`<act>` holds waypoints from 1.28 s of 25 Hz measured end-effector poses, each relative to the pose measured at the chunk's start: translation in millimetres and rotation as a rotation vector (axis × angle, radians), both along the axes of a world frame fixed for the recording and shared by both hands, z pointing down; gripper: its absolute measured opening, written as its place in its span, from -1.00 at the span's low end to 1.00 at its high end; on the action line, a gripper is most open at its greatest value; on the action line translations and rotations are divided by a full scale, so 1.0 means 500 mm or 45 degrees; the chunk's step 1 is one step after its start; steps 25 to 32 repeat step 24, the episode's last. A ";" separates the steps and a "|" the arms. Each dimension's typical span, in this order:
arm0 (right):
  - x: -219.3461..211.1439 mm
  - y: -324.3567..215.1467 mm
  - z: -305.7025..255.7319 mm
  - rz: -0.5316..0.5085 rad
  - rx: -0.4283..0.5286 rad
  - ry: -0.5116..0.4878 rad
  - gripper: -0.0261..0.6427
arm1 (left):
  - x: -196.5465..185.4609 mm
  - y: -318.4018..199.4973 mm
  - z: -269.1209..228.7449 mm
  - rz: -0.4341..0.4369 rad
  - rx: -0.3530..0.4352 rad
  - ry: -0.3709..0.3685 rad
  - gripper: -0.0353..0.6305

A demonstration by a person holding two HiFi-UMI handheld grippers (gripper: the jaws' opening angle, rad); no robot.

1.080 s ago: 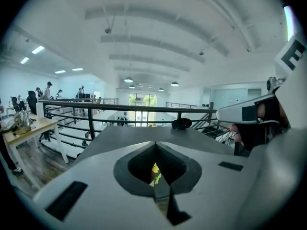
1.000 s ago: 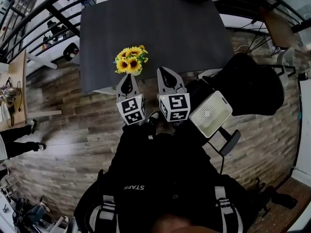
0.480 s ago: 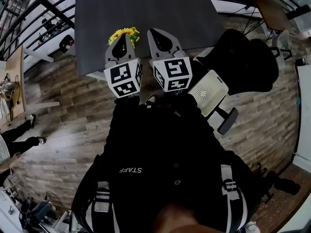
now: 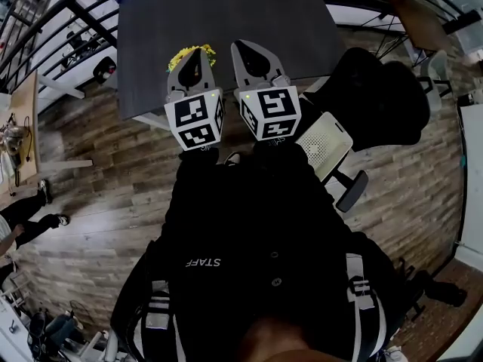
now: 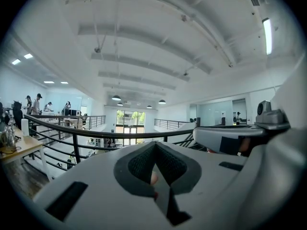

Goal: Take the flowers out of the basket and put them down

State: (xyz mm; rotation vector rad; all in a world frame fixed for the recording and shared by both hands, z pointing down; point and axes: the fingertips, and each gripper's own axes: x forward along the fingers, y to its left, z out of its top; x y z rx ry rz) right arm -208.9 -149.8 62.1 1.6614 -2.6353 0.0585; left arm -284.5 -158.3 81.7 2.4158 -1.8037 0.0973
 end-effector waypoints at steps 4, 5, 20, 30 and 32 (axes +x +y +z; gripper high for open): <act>0.010 0.001 0.001 0.007 0.004 -0.001 -0.89 | 0.003 0.003 0.000 0.004 0.002 -0.004 -0.89; 0.010 0.002 0.002 0.005 0.003 -0.002 -0.89 | 0.003 0.004 0.001 0.007 0.003 -0.003 -0.89; 0.002 -0.001 0.011 0.007 0.012 0.002 -0.89 | -0.017 0.001 0.026 0.003 -0.021 0.026 -0.89; 0.001 -0.006 0.012 0.017 0.013 0.007 -0.89 | -0.024 -0.005 0.031 0.002 -0.032 0.006 -0.89; 0.001 -0.006 0.012 0.017 0.013 0.007 -0.89 | -0.024 -0.005 0.031 0.002 -0.032 0.006 -0.89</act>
